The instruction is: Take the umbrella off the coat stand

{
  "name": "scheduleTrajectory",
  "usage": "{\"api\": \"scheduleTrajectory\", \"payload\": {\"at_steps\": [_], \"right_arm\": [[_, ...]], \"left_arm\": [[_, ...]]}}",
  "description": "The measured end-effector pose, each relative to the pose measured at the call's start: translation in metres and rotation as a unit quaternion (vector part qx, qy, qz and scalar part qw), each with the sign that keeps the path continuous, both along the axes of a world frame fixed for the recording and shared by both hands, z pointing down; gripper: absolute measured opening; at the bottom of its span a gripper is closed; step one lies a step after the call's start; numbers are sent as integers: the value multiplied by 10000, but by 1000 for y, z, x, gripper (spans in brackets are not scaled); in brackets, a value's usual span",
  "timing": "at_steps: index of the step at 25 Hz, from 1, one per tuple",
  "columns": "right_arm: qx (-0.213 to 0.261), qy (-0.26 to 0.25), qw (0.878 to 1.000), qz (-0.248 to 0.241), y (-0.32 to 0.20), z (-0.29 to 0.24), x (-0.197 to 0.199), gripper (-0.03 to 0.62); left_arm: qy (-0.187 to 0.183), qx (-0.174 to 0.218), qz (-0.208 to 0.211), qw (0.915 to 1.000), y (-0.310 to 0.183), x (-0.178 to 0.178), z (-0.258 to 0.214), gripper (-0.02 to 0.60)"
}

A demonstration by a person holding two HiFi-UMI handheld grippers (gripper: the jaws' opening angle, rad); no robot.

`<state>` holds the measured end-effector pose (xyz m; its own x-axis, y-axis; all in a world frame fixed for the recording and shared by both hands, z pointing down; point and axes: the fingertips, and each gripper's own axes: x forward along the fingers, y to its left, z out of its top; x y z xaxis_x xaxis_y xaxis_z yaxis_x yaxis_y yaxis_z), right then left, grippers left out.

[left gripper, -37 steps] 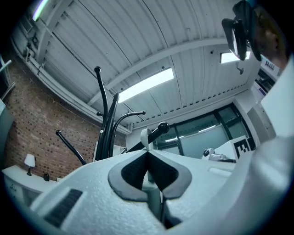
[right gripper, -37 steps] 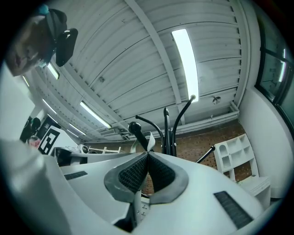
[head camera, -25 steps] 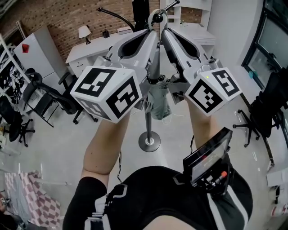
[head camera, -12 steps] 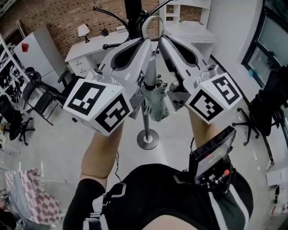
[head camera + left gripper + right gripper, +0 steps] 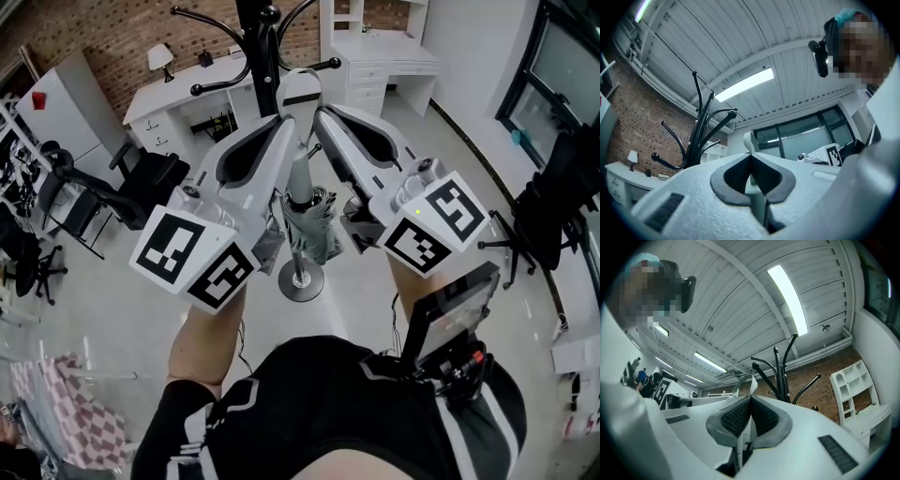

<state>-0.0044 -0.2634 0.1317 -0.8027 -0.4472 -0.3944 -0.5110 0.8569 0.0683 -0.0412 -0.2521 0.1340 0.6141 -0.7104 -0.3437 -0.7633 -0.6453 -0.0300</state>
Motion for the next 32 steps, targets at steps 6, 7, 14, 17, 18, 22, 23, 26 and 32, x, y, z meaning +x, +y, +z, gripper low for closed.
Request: {"api": "scheduleTrajectory", "payload": {"at_steps": [6, 7, 14, 17, 18, 22, 23, 26, 32], "right_arm": [[-267, 175, 9995, -68, -2, 27, 0, 11], [-302, 206, 9993, -74, -2, 32, 0, 11], [-630, 382, 9972, -95, -9, 69, -4, 11], [-798, 438, 9958, -68, -14, 88, -4, 11], [-857, 458, 9952, -72, -16, 95, -5, 9], [-1041, 514, 9932, -108, -20, 114, -7, 11], [-1051, 541, 9929, -108, -20, 116, -7, 11], [-1092, 606, 9921, -103, -19, 125, -7, 11], [-1232, 619, 9904, -127, -21, 141, -10, 11]], "left_arm": [[-74, -160, 20, 9998, -1, 2, 26, 11], [-92, -186, 60, 9998, -1, 3, 32, 11], [-56, -535, 64, 9985, -9, -1, 69, 11], [-76, -700, 138, 9974, -14, -1, 88, 11], [-72, -762, 159, 9969, -15, -2, 95, 11], [-70, -872, 143, 9961, -17, -4, 114, 11], [-48, -878, 163, 9960, -17, -3, 117, 11], [29, -937, 207, 9954, -16, -4, 126, 11], [-27, -1020, 177, 9946, -20, -3, 140, 11]]}}
